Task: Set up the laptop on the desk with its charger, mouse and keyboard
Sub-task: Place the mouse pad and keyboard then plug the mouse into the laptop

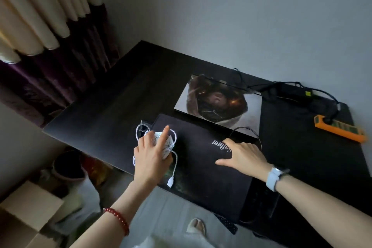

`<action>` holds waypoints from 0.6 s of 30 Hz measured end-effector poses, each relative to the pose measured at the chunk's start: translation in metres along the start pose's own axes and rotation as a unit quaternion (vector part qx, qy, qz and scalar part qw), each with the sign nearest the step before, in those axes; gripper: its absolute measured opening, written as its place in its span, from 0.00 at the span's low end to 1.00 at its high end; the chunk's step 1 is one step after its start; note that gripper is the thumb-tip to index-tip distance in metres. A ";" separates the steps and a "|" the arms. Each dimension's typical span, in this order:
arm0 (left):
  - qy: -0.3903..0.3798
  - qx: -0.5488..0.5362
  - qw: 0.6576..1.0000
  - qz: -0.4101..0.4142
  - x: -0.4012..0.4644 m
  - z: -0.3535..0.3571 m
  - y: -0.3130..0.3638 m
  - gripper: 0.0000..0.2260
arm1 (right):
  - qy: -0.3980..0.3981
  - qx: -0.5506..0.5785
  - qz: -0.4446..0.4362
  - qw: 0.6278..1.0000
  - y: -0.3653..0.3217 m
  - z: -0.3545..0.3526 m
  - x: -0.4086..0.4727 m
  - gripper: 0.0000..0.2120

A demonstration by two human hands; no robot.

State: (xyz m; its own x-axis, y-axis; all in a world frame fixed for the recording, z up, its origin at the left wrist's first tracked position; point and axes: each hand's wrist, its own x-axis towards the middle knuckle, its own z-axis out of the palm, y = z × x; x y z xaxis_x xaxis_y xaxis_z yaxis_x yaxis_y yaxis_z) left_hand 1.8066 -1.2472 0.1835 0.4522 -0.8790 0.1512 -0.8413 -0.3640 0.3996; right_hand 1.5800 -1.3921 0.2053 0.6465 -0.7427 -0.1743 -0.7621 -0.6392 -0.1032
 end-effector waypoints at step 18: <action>-0.123 0.065 0.988 -0.065 0.049 0.084 0.045 0.36 | -0.213 0.182 0.023 0.960 0.092 0.064 0.076 0.40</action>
State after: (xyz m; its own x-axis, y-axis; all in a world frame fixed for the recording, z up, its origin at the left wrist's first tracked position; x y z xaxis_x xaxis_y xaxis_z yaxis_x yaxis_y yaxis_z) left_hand 1.7657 -1.3327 0.1330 0.4869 -0.8647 -0.1236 -0.8190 -0.5011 0.2794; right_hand 1.5571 -1.4944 0.1198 0.5988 -0.5699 -0.5627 -0.8008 -0.4391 -0.4074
